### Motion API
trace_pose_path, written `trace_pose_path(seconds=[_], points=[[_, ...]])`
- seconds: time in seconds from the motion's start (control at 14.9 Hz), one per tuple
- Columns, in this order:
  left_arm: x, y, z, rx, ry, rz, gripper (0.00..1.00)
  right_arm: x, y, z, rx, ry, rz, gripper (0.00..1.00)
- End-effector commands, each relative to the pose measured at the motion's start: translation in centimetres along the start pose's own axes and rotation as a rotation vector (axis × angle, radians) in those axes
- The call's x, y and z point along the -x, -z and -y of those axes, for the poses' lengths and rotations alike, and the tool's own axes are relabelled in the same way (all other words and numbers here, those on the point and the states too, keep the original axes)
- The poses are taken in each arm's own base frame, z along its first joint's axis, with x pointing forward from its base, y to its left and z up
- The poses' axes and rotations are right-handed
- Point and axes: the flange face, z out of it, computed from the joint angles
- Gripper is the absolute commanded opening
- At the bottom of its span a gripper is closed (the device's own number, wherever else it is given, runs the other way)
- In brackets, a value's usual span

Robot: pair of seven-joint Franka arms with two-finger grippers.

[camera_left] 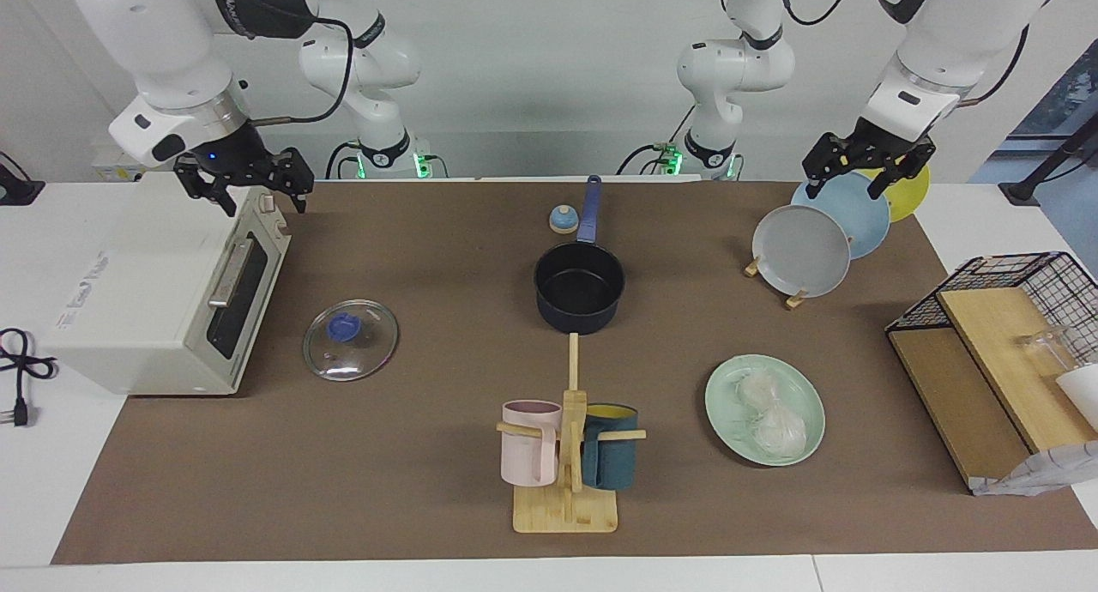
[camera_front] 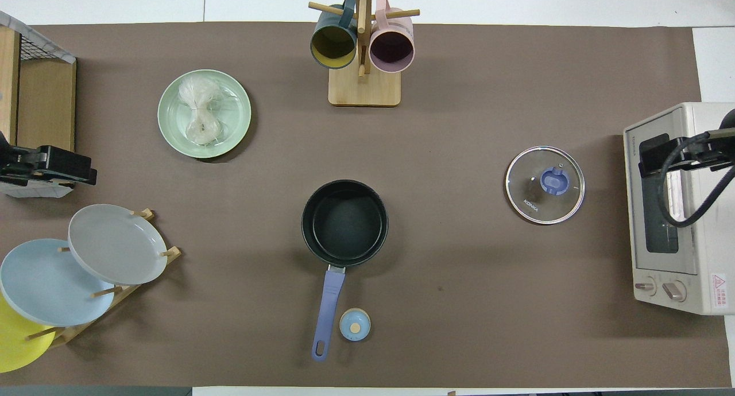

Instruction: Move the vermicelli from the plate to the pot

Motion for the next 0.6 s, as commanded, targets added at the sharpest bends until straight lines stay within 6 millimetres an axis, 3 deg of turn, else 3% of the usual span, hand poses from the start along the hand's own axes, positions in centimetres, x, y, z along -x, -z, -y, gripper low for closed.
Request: trace_pose_path(seconds=[0.0,0.27,0.54], points=[[-0.1,-0.1,-0.3,0.023,-0.009,-0.012,1.00,-0.6,-2.7,1.1,-0.017,0.025,-0.006,1.00],[-0.7,-0.7,-0.8,0.036,-0.016,-0.015,1.00,-2.8,-8.1,1.4,-0.014,0.032,0.006,1.00],[-3.7,-3.6,-1.3,0.040,-0.016,-0.019,1.00,-4.1,-14.9,1.9,-0.013,0.108,-0.020,1.00]])
